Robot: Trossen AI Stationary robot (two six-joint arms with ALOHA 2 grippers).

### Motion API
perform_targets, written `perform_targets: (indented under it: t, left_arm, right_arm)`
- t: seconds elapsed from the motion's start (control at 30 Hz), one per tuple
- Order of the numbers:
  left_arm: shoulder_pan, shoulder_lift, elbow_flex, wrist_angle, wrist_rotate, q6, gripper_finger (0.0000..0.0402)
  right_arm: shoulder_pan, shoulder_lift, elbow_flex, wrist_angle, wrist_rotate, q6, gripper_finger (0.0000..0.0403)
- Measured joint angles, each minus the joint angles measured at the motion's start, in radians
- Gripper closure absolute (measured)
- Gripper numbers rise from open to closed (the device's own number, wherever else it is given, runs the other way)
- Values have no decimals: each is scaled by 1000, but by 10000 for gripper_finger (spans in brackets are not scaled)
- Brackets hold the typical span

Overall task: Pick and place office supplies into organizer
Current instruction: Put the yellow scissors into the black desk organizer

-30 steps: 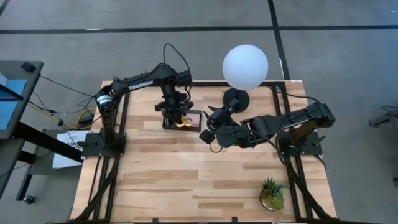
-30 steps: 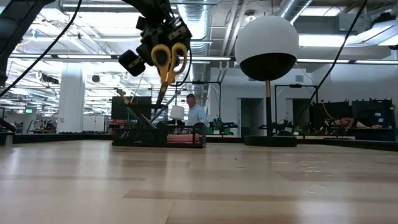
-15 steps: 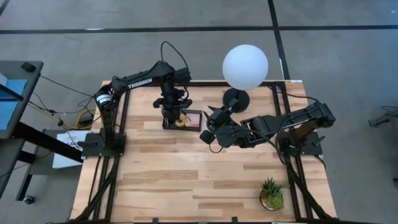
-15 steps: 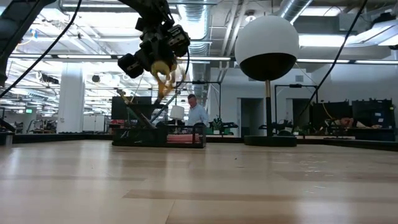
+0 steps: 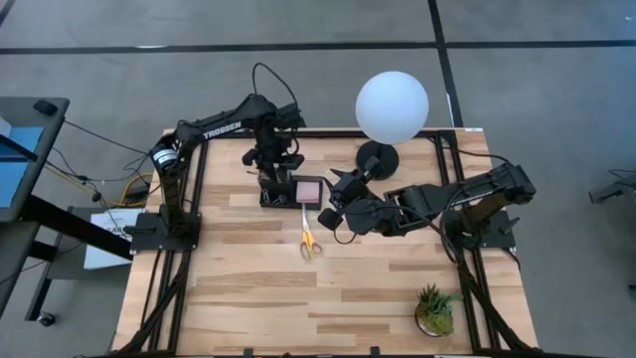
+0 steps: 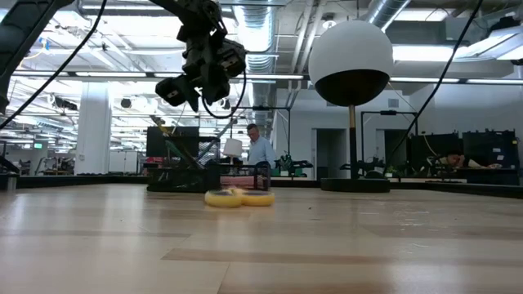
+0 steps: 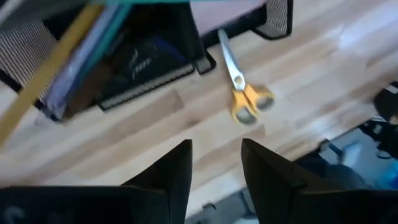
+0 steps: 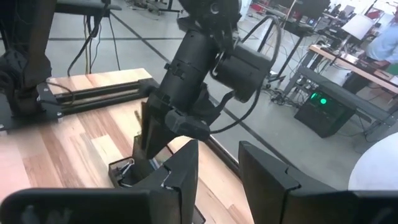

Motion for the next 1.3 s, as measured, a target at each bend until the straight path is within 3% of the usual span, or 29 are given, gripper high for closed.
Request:
perform_targets:
  t: [0.27,0.4,0.57,0.73,0.8,0.93,1.07,1.2,1.3]
  left_arm:
    - [-73,0,0,110,-193,85,269]
    - [-167,0,0,139,-204,87,269]
    - [-348,0,0,86,-236,60,269]
    - [-587,0,0,86,-442,-251,269]
    - [-681,0,0,99,-515,-371,269]
    - [-828,0,0,166,-585,-576,269]
    - [-937,0,-7,272,-667,-699,269]
    - [-991,0,-72,356,-772,-795,269]
    - [-998,0,-178,464,-786,-863,269]
  right_arm:
    - [1,3,-143,-20,-30,92,294]
    - [1,3,-210,-76,64,169,294]
    - [6,-4,-223,-436,228,445,294]
    - [33,-64,-225,-938,208,940,294]
    - [50,-97,-248,-999,190,1050,294]
    - [88,-200,-302,-913,149,927,294]
    - [104,-234,-314,-895,36,812,294]
    - [105,-245,-313,-890,-14,731,294]
    - [99,-234,-313,-859,3,689,294]
